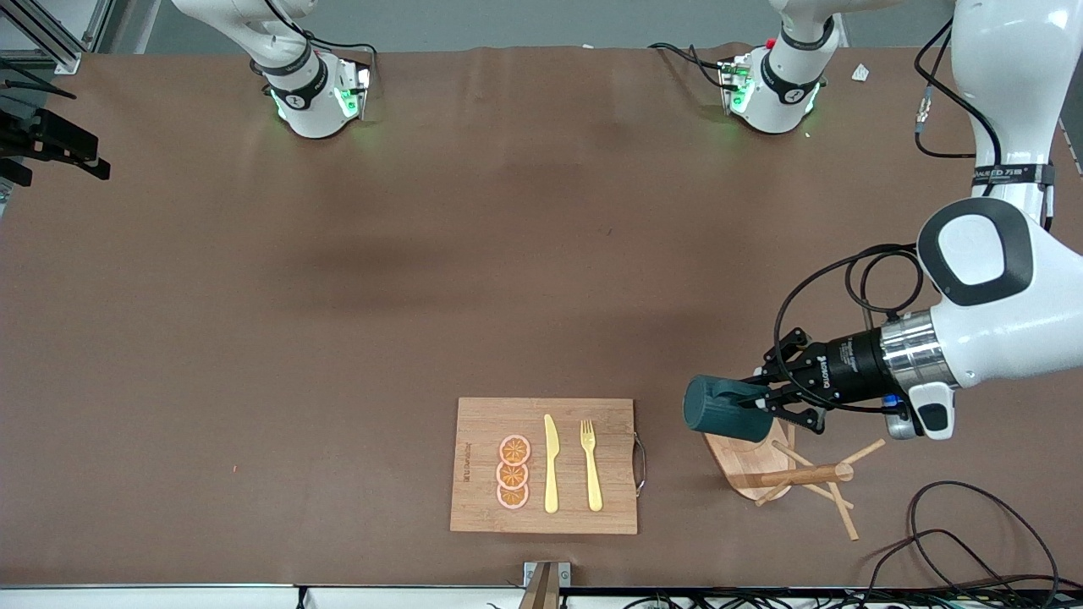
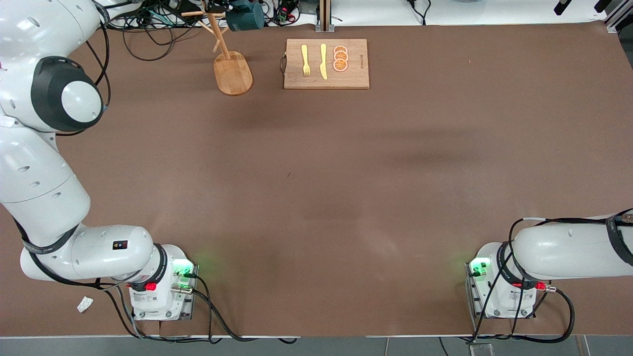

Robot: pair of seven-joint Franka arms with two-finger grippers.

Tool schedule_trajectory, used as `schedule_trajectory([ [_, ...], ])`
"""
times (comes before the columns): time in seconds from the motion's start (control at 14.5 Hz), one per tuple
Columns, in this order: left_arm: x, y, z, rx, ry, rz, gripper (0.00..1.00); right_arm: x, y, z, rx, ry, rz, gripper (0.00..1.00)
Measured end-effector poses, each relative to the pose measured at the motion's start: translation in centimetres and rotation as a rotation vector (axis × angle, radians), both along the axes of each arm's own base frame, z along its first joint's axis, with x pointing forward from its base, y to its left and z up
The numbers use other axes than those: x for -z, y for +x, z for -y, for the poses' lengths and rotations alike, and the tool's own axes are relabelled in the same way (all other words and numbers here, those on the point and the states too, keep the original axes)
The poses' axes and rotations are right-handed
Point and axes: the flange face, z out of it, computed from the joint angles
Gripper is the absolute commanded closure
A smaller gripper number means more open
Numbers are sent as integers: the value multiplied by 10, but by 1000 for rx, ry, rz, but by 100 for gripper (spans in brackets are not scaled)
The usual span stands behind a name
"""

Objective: Pass cup and hang on rack
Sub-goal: 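Hang the mug onto a rack peg with the left gripper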

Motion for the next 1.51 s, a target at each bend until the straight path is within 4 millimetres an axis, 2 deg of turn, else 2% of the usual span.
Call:
schedule_trajectory([
  [0.48,17,9,-13,36,-2,37,100,0,0,0,-2,0,-1,0],
  [0.9,24,17,-50,40,4,82,100,0,0,-1,-3,0,-2,0],
  [1.24,40,22,-81,66,10,126,100,0,0,-1,-3,0,-3,0],
  [1.38,47,23,-83,74,10,130,100,0,0,-1,-3,0,-3,0],
  [1.51,51,23,-83,85,9,133,96,0,-1,-1,-4,0,-5,0],
])
